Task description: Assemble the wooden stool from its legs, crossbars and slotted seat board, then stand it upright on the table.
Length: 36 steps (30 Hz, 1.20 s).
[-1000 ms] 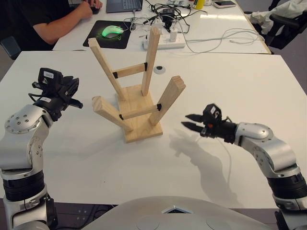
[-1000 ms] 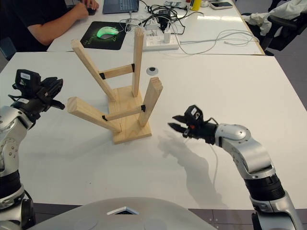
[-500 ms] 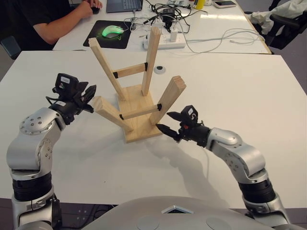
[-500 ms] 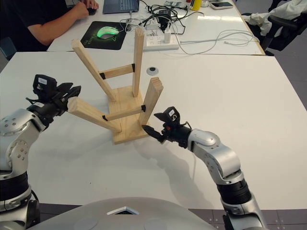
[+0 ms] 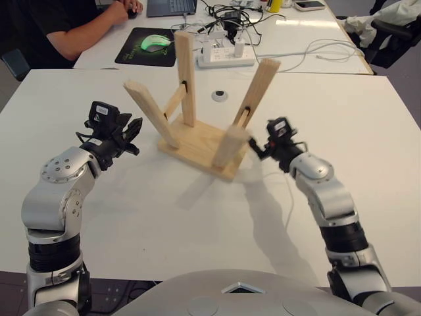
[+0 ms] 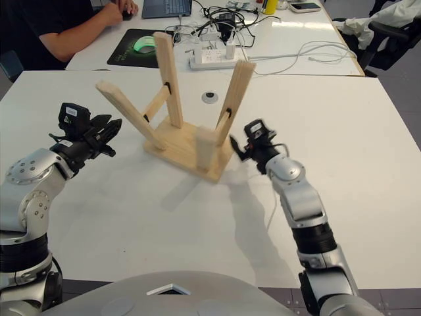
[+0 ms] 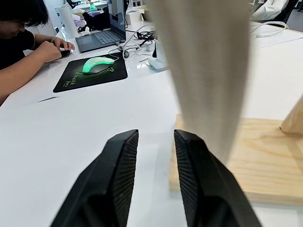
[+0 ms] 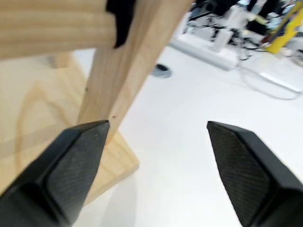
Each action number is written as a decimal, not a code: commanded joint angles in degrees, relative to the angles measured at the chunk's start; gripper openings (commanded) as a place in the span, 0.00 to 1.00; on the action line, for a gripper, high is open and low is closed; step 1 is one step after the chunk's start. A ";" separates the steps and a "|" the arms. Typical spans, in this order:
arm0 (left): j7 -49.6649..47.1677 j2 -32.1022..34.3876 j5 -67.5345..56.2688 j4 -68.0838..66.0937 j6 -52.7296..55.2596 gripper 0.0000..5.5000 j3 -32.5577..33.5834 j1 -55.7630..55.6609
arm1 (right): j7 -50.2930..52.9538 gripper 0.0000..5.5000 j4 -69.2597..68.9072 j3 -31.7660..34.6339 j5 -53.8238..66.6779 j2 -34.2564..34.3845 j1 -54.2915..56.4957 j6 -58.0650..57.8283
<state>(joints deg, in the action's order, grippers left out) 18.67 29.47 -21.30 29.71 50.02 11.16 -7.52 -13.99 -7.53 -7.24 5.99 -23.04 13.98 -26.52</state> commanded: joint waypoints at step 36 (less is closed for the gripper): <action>10.82 5.04 0.40 -5.50 -7.19 0.26 -4.19 -2.64 | -49.39 0.31 33.73 -3.86 3.35 -5.07 12.83 25.87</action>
<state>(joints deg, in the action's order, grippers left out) 29.12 33.51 -21.20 24.21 43.19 7.18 -10.23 -62.32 25.61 -11.04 9.44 -28.68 25.51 -1.26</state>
